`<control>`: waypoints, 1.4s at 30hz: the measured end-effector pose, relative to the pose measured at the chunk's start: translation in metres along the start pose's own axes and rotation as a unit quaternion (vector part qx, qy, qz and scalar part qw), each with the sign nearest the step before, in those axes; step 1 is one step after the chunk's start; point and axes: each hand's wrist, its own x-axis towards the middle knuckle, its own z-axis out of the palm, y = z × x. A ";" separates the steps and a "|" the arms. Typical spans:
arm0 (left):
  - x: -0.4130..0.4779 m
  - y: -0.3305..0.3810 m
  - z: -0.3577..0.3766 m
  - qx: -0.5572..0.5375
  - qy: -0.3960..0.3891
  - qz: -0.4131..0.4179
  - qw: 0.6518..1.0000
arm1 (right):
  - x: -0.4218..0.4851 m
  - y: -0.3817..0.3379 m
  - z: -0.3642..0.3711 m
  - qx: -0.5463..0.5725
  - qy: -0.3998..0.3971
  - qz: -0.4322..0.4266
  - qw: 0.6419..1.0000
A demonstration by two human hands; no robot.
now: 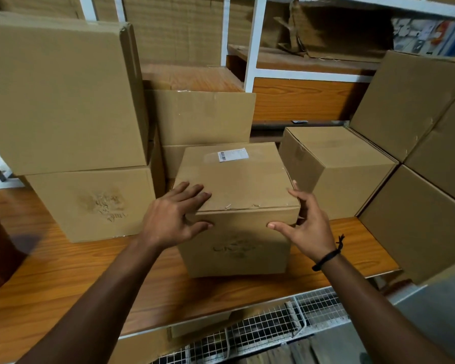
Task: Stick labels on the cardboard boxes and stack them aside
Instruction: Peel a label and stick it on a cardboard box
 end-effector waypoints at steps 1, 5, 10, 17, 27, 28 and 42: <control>0.003 0.003 0.001 0.009 -0.015 -0.003 1.000 | 0.000 0.006 -0.001 0.007 0.001 0.007 1.000; 0.011 0.012 0.003 0.034 -0.092 -0.023 0.995 | -0.002 0.026 -0.002 0.014 -0.001 0.017 1.000; 0.021 0.019 -0.004 0.029 -0.153 -0.036 0.987 | -0.003 0.034 -0.018 -0.003 0.014 -0.017 1.000; 0.074 0.016 -0.010 -0.016 -0.127 -0.100 0.987 | 0.067 0.007 -0.041 -0.137 -0.020 -0.012 0.990; 0.090 0.014 0.011 -0.011 -0.212 -0.145 0.966 | 0.184 -0.011 0.011 -0.247 -0.189 0.090 0.946; 0.089 0.014 0.011 -0.010 -0.212 -0.145 0.966 | 0.190 -0.010 0.015 -0.244 -0.203 0.099 0.943; 0.090 0.015 0.013 -0.014 -0.197 -0.151 0.969 | 0.225 -0.025 0.021 -0.236 -0.296 0.110 0.919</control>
